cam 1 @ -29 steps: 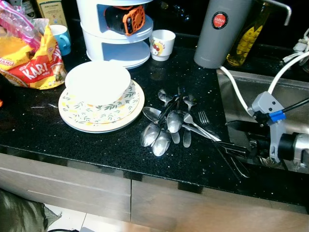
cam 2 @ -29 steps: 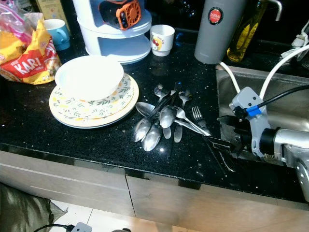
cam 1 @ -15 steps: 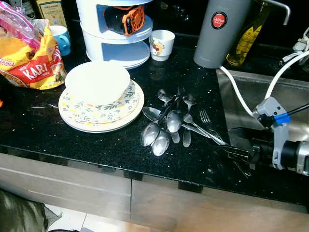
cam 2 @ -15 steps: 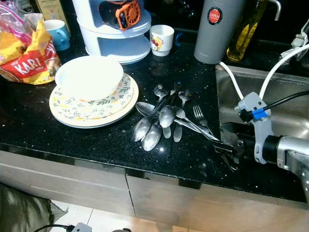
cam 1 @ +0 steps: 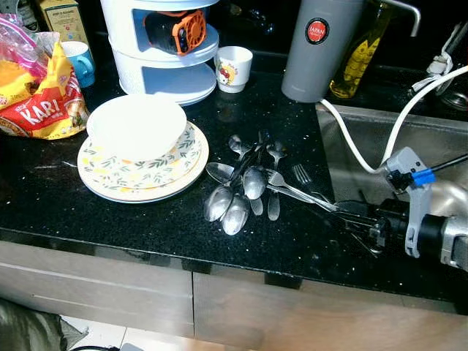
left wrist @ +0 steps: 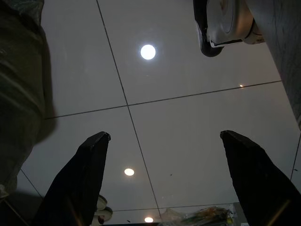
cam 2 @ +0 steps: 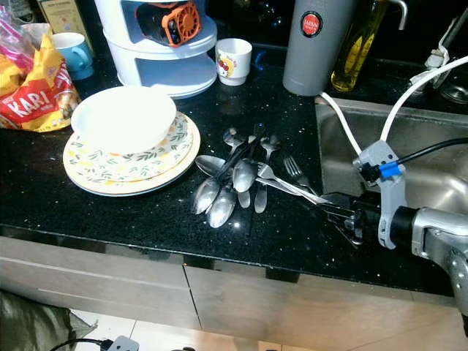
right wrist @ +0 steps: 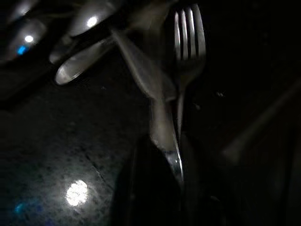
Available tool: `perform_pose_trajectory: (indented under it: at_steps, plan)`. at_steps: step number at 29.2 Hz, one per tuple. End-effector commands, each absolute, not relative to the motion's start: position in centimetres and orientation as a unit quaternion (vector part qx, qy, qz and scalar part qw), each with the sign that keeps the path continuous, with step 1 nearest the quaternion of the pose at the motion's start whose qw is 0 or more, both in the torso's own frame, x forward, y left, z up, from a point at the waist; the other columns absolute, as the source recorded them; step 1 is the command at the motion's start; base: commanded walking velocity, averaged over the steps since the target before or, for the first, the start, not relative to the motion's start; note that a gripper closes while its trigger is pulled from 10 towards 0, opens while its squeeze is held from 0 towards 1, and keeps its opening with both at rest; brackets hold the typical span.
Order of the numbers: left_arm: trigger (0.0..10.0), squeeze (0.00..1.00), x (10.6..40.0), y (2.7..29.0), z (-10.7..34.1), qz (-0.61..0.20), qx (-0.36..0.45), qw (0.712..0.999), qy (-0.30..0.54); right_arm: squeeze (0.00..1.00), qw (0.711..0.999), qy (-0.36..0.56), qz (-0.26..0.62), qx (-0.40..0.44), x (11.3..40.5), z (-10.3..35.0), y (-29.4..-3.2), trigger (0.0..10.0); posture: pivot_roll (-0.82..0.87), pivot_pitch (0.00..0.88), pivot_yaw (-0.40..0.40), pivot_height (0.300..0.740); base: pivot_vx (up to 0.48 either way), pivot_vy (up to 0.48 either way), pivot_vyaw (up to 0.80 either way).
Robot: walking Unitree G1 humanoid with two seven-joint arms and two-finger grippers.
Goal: Kitchen organization
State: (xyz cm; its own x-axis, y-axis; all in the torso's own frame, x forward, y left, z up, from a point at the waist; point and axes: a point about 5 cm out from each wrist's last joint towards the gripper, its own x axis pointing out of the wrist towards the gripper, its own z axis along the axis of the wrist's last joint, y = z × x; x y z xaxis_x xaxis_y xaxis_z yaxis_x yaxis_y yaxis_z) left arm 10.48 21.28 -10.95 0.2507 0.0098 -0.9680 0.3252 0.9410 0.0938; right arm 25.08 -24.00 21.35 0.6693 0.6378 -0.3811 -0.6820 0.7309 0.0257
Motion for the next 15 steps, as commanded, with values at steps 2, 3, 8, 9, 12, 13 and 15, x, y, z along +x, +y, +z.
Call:
perform_pose_trajectory:
  at_steps: [2,3,8,9,12,13,15]
  plan:
    - [10.0,0.0,10.0,21.1,-11.1,-0.107,0.136,0.773,0.61,0.0,0.903,0.211,0.37,-0.052,24.9,20.4,-23.5,0.0,-0.02,0.093,-0.038,0.74,0.0,0.0,0.0]
    - [10.0,0.0,10.0,21.0,-11.1,-0.107,0.135,0.774,0.61,0.0,0.903,0.21,0.37,-0.052,24.9,20.5,-23.5,0.0,-0.02,0.095,-0.038,0.74,0.0,0.0,0.0]
    - [10.0,0.0,10.1,21.0,-11.1,-0.106,0.133,0.774,0.61,0.0,0.907,0.2,0.367,-0.055,25.2,20.6,-23.3,0.0,-0.02,0.098,-0.035,0.74,0.0,0.0,0.0]
    - [10.0,0.0,10.1,21.0,-11.1,-0.106,0.133,0.774,0.61,0.0,0.909,0.194,0.366,-0.055,25.3,20.7,-23.3,0.0,-0.02,0.1,-0.033,0.74,0.0,0.0,0.0]
    - [10.0,0.0,9.9,21.1,-11.1,-0.105,0.134,0.773,0.612,0.0,0.915,0.172,0.362,-0.053,25.6,21.1,-23.2,0.0,-0.02,0.1,-0.032,0.74,0.0,0.0,0.0]
    - [10.0,0.0,9.9,21.1,-11.1,-0.105,0.134,0.773,0.612,0.0,0.915,0.172,0.362,-0.053,25.6,21.1,-23.2,0.0,-0.02,0.1,-0.032,0.74,0.0,0.0,0.0]
    - [10.0,0.0,9.9,21.1,-11.1,-0.104,0.134,0.772,0.612,0.0,0.92,0.155,0.356,-0.049,26.0,21.5,-23.2,0.0,-0.02,0.101,-0.03,0.74,0.0,0.0,0.0]
